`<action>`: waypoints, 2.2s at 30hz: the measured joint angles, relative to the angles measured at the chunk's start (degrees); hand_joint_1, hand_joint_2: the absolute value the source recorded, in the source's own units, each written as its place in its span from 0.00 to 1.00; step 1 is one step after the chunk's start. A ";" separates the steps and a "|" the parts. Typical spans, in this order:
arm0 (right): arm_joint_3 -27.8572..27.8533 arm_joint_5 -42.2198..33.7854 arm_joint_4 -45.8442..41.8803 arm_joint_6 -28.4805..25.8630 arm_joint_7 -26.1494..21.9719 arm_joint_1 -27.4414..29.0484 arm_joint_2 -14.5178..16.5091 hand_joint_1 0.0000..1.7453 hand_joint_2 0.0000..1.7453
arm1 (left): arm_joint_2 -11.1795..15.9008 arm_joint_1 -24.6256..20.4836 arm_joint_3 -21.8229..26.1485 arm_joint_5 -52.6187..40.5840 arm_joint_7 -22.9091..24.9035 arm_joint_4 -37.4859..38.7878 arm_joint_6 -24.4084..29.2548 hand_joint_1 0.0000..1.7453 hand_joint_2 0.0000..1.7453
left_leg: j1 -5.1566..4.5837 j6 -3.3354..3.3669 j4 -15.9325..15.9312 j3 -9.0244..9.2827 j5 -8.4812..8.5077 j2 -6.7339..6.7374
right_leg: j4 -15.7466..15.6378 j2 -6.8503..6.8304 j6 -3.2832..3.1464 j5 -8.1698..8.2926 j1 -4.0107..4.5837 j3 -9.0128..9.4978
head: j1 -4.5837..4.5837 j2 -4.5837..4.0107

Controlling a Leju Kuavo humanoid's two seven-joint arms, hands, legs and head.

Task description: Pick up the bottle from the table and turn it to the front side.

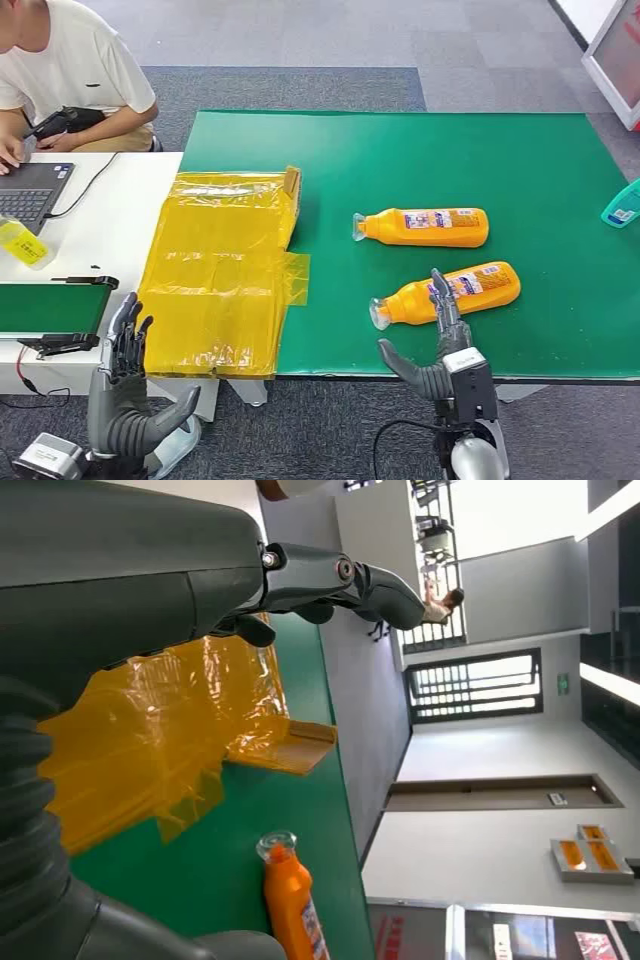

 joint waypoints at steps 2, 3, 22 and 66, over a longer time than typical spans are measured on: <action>0.03 0.27 0.00 -0.01 0.11 0.00 0.00 0.00 1.00 | 0.00 0.01 0.02 0.06 -0.01 0.00 -0.05 0.00 1.00 | 0.00 0.00 0.00 0.00 0.00 0.00 | 0.00 0.00 0.00 0.00 0.00 0.00 | 0.00 0.00; 0.07 0.56 0.00 -0.01 0.21 0.02 0.00 0.00 1.00 | 0.00 0.03 0.04 0.16 -0.02 0.00 -0.08 0.00 1.00 | 0.00 0.00 0.00 0.00 0.00 0.00 | 0.00 0.00 0.00 0.00 0.00 0.00 | 0.00 0.00; 1.13 13.36 -0.15 -5.53 3.99 0.44 -0.26 0.00 1.00 | -0.11 0.47 0.15 0.78 -1.19 0.00 -0.17 0.00 1.00 | 0.00 0.00 0.00 0.00 0.00 0.00 | 0.00 0.00 0.00 0.00 0.00 0.00 | 0.00 0.00; 10.07 69.16 8.31 -0.40 36.88 -16.83 -28.94 0.00 1.00 | -0.27 2.34 2.82 2.04 -2.66 -0.73 1.21 0.00 1.00 | -0.03 0.09 0.00 0.00 0.05 -0.02 | 0.00 -0.02 0.06 0.04 -0.07 0.05 | 0.01 0.00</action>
